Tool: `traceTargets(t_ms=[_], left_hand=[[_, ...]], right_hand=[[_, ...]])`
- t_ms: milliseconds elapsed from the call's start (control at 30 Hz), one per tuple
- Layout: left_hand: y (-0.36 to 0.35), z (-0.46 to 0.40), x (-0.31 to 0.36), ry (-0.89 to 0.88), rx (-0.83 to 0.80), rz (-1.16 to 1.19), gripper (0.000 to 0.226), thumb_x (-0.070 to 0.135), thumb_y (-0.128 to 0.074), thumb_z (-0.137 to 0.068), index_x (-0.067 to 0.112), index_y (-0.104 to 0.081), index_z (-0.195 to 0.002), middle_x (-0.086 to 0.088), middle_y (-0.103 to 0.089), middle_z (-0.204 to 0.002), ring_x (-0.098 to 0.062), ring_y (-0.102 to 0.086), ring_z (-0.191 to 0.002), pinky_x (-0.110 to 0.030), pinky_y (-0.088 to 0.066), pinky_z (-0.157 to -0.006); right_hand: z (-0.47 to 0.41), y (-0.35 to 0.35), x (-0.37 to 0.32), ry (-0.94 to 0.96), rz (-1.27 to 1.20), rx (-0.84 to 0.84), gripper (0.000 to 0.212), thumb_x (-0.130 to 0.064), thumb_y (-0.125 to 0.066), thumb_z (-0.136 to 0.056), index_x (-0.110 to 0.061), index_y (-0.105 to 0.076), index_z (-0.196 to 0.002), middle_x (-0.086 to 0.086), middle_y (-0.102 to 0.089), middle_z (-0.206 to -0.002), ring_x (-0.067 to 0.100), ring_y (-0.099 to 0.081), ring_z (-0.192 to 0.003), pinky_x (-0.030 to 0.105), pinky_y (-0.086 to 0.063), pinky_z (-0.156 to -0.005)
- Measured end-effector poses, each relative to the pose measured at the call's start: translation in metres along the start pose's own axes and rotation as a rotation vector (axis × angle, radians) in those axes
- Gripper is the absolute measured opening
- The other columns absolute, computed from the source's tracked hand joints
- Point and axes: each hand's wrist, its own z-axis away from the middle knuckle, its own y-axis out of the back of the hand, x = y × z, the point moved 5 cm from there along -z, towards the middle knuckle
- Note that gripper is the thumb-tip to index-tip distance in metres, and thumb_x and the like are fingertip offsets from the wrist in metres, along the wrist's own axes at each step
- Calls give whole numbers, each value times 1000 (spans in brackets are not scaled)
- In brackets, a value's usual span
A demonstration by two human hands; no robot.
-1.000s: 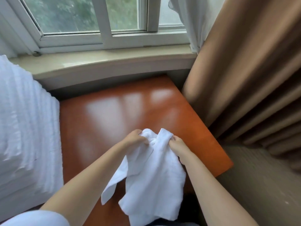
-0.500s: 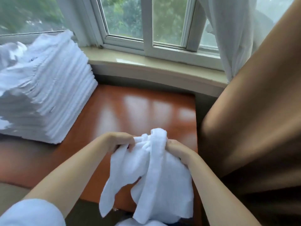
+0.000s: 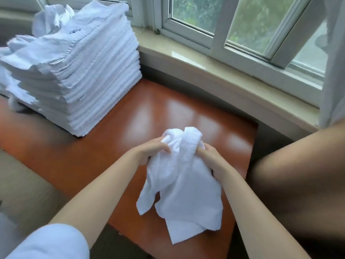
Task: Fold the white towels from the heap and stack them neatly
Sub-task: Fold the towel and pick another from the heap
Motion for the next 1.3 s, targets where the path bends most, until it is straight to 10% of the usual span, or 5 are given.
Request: traceTargets(t_ms=[167, 400, 867, 1167, 1300], left_hand=[[4, 13, -8, 126, -89, -226, 45, 5, -52, -69, 26, -65, -106, -10, -71, -104, -28, -67, -100, -34, -57, -82], [68, 57, 82, -46, 1106, -739, 87, 19, -61, -75, 38, -20, -150, -2, -15, -156, -27, -14, -144, -54, -14, -113], [-104, 5, -61, 26, 819, -66, 15, 20, -48, -94, 13, -61, -91, -9, -63, -100, -29, -59, -93, -34, -44, -77], [-99, 64, -69, -332, 503, 1508, 25, 12, -46, -100, 1, -56, -120, -17, -64, -106, -24, -59, -109, -35, -46, -96], [-119, 78, -78, -264, 436, 1543, 35, 23, -50, -98, -8, -57, -113, -19, -63, -108, -26, -60, -102, -36, -48, -89]], right_hand=[[0, 11, -5, -1, 169, -271, 30, -38, -73, -73, -33, -69, -101, -6, -75, -99, 11, -72, -90, 30, -57, -74], [-35, 39, -22, 347, 84, -140, 95, -31, -73, -83, -53, -6, -147, -22, -6, -155, 5, -23, -139, 33, -33, -107], [-10, 59, 96, 11, 1067, 179, 71, -38, -60, -83, -24, -28, -145, 7, -38, -132, 28, -38, -120, 36, -34, -99], [31, -3, 99, -143, 27, -294, 121, -38, -83, -71, -33, 6, -154, 4, -21, -158, 19, -47, -127, 37, -46, -100], [65, -49, 114, -278, -358, -672, 47, -39, -75, -81, -18, -65, -121, 2, -70, -108, 8, -65, -82, 23, -53, -66]])
